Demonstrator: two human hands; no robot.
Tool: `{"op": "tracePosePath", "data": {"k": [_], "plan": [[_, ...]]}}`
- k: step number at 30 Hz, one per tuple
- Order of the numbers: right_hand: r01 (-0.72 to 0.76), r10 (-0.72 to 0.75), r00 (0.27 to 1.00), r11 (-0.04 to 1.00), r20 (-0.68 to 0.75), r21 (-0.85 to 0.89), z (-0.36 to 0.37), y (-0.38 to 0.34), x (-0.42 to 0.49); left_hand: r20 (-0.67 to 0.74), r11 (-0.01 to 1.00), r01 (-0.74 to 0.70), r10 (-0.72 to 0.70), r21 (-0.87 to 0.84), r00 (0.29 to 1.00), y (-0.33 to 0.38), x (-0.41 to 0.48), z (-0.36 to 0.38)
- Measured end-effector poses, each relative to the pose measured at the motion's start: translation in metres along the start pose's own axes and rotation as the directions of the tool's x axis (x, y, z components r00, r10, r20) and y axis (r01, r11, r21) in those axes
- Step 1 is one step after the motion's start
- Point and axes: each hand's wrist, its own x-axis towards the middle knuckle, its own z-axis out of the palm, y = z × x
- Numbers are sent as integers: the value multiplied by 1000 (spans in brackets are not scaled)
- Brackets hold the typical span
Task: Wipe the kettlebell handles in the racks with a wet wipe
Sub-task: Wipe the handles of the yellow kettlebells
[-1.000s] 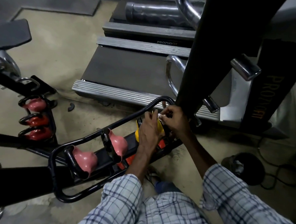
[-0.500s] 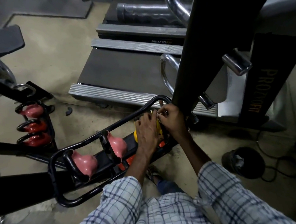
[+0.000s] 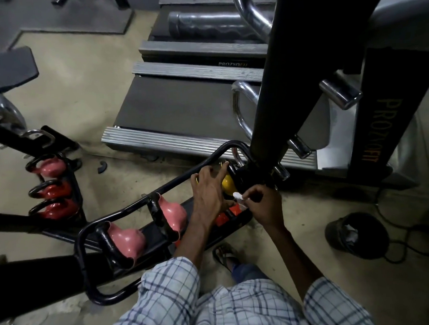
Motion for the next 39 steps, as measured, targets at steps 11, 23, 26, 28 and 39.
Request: {"op": "tracePosePath", "data": {"k": [11, 23, 26, 28, 39], "plan": [[-162, 157, 983, 986, 92, 45, 17, -8, 30, -72, 997, 27, -22, 71, 997, 8, -1, 3], [-691, 486, 696, 652, 529, 311, 17, -61, 78, -39, 995, 61, -58, 83, 998, 10, -5, 1], [-701, 568, 711, 532, 414, 475, 28, -61, 83, -46, 995, 62, -59, 76, 997, 12, -3, 0], [-645, 606, 744, 543, 281, 537, 39, -53, 81, -40, 994, 62, -59, 89, 997, 15, -1, 0], [-126, 249, 937, 894, -243, 429, 60, -57, 82, -30, 995, 71, -69, 71, 997, 12, -5, 4]]}}
